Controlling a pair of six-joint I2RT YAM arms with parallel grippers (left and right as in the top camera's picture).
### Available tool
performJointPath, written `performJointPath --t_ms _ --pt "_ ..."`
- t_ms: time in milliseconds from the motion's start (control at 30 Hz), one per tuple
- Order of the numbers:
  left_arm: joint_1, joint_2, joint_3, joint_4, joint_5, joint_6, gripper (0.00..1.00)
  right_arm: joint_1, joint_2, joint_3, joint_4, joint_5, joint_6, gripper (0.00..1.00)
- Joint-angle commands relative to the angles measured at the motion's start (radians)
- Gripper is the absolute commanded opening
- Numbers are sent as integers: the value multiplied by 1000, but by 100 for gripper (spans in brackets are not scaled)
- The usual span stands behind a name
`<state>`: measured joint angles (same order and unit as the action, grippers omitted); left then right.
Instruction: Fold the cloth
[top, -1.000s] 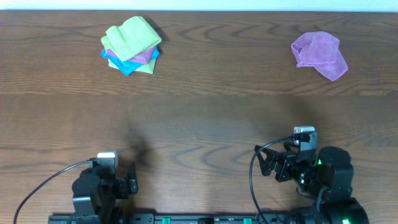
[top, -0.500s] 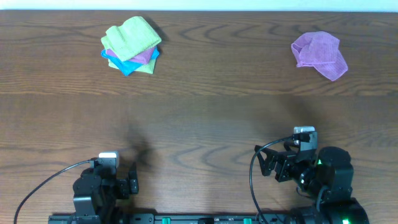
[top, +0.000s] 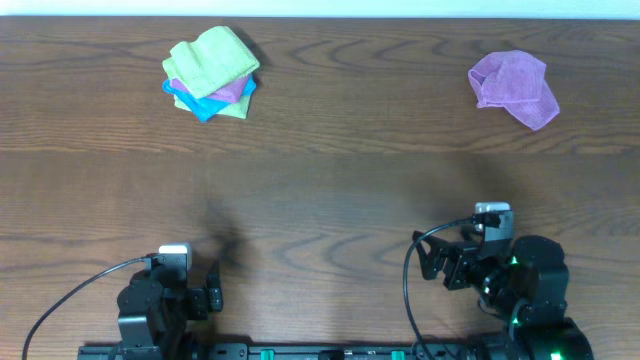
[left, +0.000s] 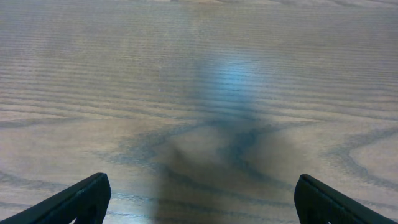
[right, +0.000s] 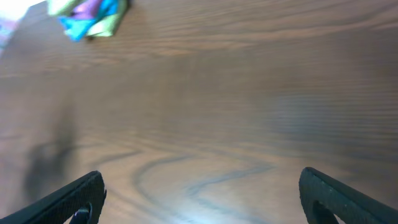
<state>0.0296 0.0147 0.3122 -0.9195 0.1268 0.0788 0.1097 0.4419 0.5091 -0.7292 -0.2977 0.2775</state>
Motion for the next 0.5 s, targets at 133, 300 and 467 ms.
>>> performJointPath --t_ms 133,300,467 --pt "-6 -11 -18 -46 -26 23 95 -6 -113 -100 47 150 -253 99" --pt "-6 -11 -18 -46 -26 22 95 -6 -218 -214 95 168 -360 99" --pt "-6 -11 -18 -46 -26 23 95 -15 -274 -298 135 198 -422 99"
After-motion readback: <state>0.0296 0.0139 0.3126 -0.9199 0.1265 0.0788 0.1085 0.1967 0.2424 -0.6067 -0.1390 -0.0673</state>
